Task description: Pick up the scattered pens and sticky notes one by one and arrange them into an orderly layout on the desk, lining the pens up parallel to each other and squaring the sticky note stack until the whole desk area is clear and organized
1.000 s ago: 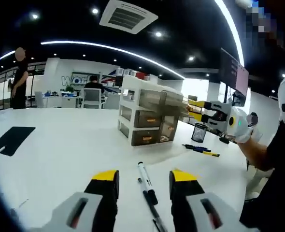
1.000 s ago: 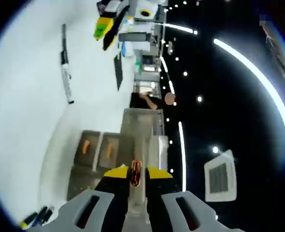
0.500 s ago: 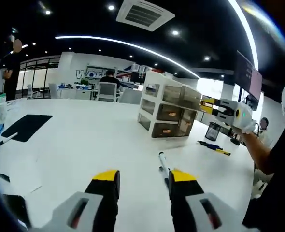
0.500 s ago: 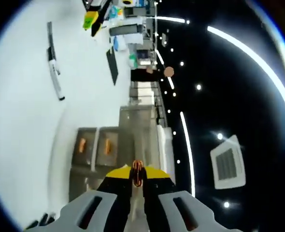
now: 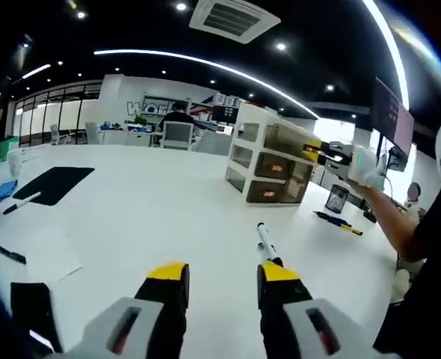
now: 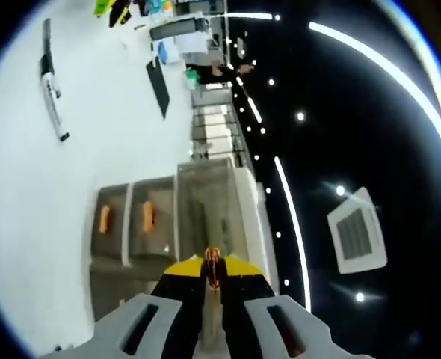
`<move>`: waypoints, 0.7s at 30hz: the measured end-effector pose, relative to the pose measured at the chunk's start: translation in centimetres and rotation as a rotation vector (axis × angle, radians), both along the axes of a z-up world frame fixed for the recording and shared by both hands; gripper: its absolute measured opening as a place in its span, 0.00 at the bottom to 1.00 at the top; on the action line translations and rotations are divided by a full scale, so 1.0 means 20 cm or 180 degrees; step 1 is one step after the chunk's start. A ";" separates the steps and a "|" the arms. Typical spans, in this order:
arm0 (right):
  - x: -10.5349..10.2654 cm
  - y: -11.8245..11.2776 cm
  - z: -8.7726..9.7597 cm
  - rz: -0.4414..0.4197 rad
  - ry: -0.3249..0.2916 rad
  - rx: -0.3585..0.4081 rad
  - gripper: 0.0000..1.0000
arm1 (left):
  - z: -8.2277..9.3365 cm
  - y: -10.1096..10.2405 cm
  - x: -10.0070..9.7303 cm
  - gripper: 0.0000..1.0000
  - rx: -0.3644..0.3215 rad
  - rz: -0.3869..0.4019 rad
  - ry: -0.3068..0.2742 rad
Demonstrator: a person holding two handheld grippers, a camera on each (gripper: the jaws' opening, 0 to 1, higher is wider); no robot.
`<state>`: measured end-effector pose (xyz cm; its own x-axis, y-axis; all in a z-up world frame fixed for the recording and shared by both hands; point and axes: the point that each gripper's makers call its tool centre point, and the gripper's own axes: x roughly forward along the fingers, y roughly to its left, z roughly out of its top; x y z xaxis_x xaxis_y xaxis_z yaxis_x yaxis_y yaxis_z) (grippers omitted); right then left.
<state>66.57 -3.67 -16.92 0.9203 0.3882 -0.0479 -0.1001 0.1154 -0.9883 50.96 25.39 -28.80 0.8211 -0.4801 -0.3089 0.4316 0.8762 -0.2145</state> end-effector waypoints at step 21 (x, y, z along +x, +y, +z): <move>0.07 -0.01 0.00 -0.0083 0.0030 0.0347 0.07 | 0.05 -0.01 -0.02 0.33 -0.0014 -0.0107 -0.0148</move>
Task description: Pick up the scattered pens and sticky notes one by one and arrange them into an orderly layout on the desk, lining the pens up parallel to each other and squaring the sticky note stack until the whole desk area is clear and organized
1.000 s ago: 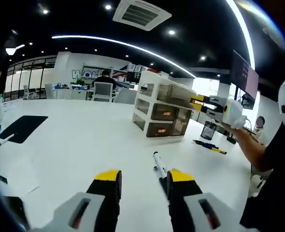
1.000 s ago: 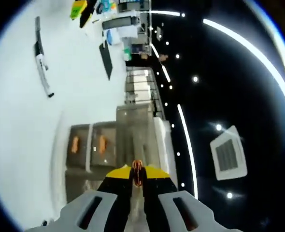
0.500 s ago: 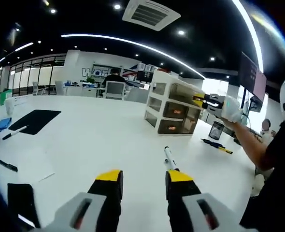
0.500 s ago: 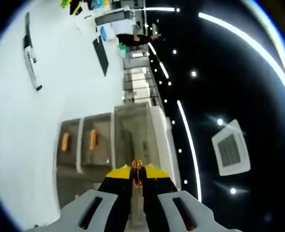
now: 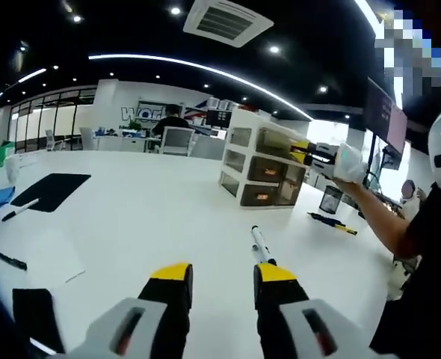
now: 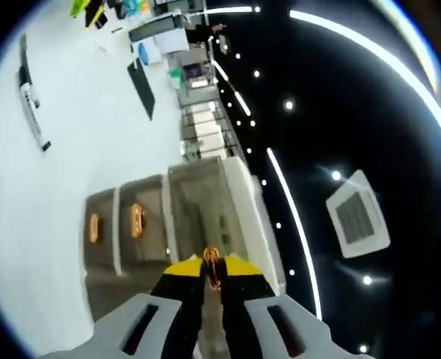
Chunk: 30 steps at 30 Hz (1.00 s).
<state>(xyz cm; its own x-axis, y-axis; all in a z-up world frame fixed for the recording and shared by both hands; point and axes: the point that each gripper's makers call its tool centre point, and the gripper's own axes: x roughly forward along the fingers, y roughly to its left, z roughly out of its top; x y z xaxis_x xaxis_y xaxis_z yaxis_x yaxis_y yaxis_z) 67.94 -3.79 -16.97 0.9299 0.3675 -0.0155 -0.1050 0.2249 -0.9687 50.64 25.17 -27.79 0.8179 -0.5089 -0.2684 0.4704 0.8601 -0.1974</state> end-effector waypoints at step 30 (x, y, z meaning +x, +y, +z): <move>-0.05 0.03 0.06 0.0319 0.0526 0.0753 0.00 | 0.08 0.01 0.14 0.29 -0.0312 0.0331 -0.0511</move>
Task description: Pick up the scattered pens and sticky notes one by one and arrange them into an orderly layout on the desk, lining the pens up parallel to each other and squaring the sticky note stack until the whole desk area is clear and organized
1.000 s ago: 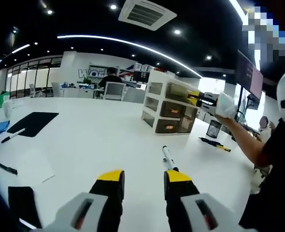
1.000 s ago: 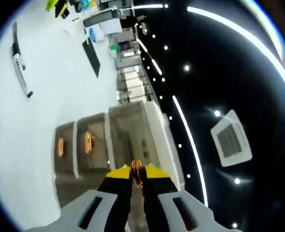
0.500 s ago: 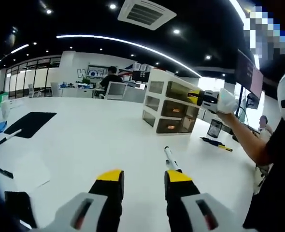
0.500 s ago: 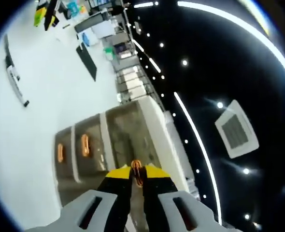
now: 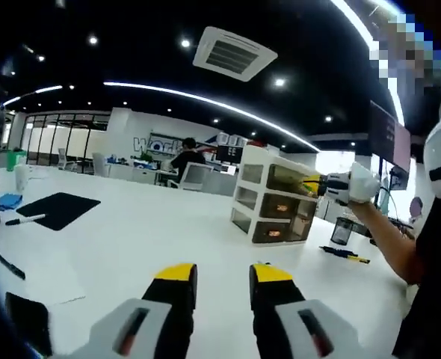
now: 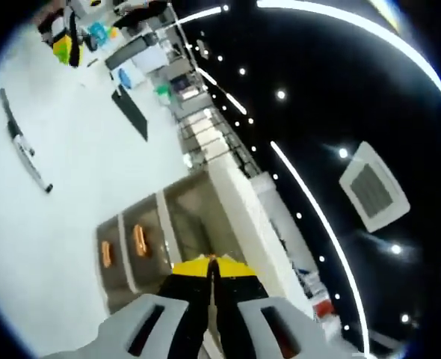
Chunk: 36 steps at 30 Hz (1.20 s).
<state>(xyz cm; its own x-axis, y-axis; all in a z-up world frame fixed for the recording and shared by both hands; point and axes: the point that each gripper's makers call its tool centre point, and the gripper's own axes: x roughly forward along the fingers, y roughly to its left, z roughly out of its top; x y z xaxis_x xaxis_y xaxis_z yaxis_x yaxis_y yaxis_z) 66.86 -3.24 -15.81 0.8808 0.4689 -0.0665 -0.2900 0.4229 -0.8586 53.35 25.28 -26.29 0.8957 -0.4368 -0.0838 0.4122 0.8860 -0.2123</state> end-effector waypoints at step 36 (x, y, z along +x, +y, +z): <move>-0.41 -0.55 -0.19 0.0633 0.1575 0.3101 0.08 | 0.10 -0.62 -0.10 0.17 0.0276 -0.0434 -0.0038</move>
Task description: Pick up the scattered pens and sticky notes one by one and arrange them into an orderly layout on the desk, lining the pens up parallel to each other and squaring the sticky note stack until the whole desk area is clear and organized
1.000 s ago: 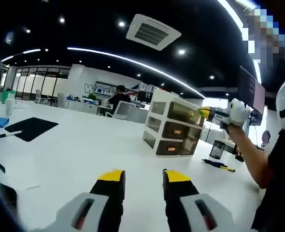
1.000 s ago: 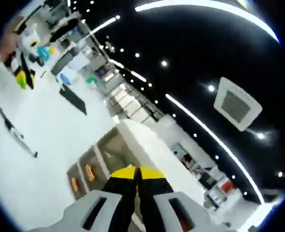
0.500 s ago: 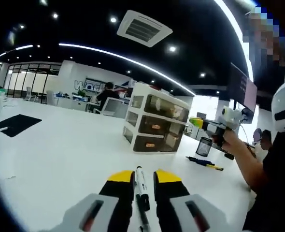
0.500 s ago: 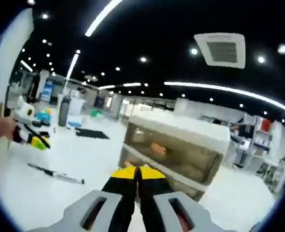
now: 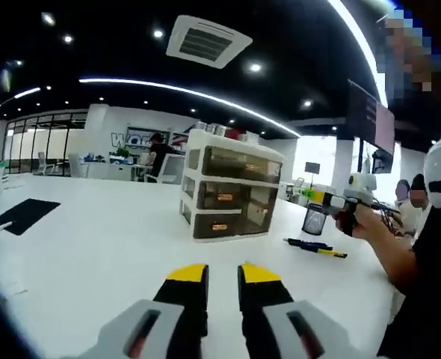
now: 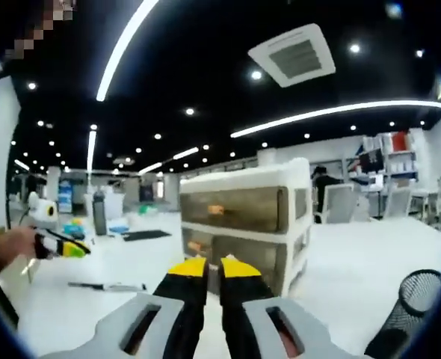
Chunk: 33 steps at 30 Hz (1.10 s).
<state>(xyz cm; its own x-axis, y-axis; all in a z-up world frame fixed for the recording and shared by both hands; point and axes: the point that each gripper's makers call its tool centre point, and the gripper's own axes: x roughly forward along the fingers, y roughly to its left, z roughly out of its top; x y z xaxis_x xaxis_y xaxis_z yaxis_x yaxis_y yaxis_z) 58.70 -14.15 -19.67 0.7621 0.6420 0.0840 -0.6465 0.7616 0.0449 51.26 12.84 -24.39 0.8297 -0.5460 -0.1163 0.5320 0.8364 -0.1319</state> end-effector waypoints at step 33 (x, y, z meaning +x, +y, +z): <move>-0.47 -0.50 -0.51 0.0004 0.1492 -0.0539 0.21 | 0.09 -0.75 0.18 0.30 0.0844 -0.1275 -0.0066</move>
<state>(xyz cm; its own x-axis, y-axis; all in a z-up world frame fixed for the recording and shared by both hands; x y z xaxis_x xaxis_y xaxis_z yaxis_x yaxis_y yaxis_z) 49.38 -24.10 -29.91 0.6921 0.6180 -0.3729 -0.5873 0.7825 0.2067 54.85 -2.18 -22.59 0.5635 -0.7771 -0.2804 0.8196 0.5683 0.0722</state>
